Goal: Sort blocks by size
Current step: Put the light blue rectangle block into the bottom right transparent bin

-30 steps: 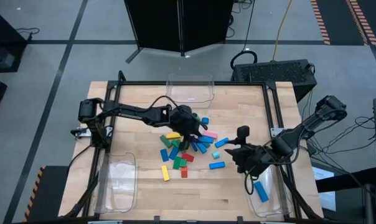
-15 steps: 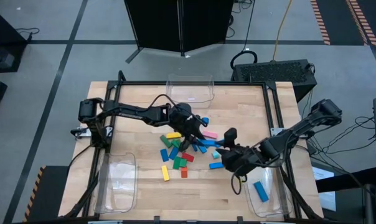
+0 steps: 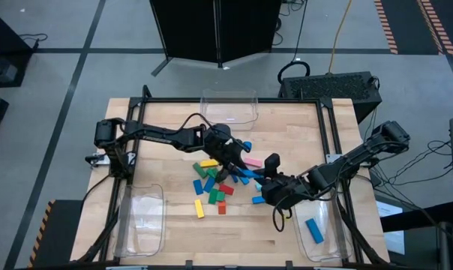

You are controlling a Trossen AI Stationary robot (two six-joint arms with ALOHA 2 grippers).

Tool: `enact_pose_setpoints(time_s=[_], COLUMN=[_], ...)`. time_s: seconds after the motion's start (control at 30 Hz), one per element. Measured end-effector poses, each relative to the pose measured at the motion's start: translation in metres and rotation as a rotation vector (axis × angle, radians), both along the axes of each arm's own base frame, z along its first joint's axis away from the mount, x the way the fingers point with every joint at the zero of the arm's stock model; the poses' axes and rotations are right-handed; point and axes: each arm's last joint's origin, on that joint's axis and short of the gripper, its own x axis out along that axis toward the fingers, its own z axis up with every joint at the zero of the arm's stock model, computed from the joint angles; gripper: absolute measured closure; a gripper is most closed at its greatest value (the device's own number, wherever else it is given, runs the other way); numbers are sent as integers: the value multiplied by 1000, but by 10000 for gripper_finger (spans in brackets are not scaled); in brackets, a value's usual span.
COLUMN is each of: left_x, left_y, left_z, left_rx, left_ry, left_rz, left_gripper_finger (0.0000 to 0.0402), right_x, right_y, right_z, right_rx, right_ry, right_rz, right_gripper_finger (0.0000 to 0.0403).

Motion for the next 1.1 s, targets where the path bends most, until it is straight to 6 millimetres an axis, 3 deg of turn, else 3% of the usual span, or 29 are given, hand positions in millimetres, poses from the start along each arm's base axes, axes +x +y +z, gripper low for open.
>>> enact_pose_setpoints(time_s=[0.23, 0.5, 0.77, 1.1], left_x=[0, 1, 0, 0], left_y=[0, 2, 4, 4], left_z=[0, 0, -3, -3], left_rx=[-6, 43, 78, 195], left_ry=[5, 4, 28, -14], left_rz=[-1, 68, 108, 98], left_gripper_finger=[284, 277, 251, 248], right_x=[0, -8, -33, -62], right_y=[1, -4, -13, -12], right_z=[-1, 4, 24, 38], right_rx=[24, 67, 200, 365], right_ry=[7, -1, -48, -63], right_rz=[10, -37, -116, -128], right_gripper_finger=[359, 354, 354, 354])
